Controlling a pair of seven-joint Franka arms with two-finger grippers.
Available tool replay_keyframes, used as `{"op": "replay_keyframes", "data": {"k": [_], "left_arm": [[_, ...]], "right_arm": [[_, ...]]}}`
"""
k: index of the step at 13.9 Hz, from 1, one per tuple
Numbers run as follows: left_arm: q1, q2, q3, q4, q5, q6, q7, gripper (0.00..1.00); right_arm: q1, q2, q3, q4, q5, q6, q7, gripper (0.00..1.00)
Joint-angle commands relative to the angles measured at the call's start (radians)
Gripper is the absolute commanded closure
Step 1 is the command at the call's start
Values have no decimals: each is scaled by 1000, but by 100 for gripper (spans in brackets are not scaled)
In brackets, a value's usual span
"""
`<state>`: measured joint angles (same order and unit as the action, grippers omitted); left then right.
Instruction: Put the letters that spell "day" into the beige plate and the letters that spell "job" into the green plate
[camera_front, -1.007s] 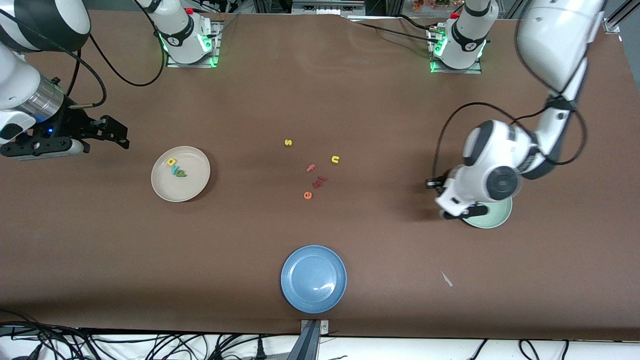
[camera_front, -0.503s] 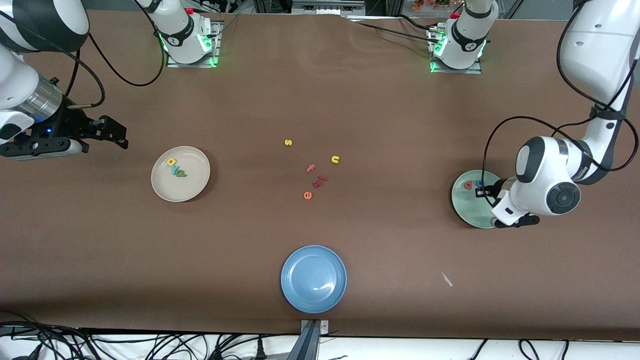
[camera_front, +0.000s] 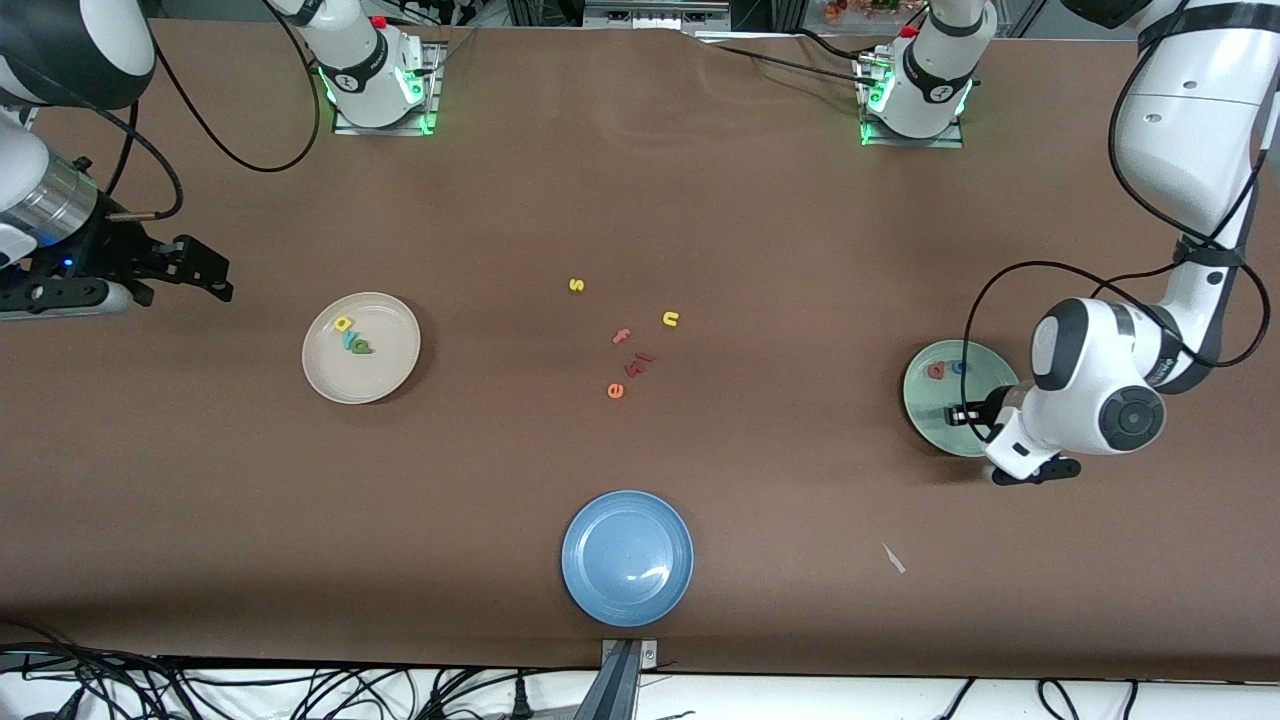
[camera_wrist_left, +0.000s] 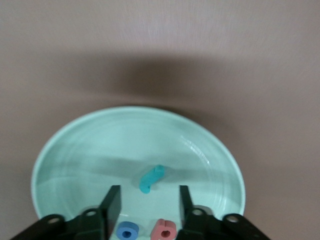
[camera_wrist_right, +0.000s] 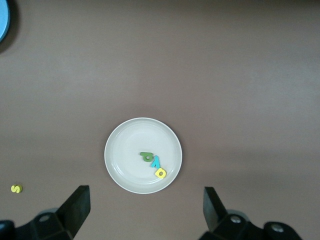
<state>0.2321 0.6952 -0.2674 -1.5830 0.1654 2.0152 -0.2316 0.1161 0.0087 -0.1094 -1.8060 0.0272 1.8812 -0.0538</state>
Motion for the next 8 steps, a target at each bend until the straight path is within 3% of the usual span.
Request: {"op": "replay_keyframes", "data": {"k": [1, 4, 8], "left_arm": [[1, -110, -12, 37, 32, -71, -6, 0], [-5, -225, -21, 119, 31, -183, 5, 0], [-2, -316, -53, 135, 25, -271, 25, 0]], "right_arm": [[-10, -15, -15, 0, -13, 4, -3, 0], [-10, -16, -45, 4, -13, 1, -4, 0], [-10, -15, -52, 42, -15, -8, -9, 0]]}}
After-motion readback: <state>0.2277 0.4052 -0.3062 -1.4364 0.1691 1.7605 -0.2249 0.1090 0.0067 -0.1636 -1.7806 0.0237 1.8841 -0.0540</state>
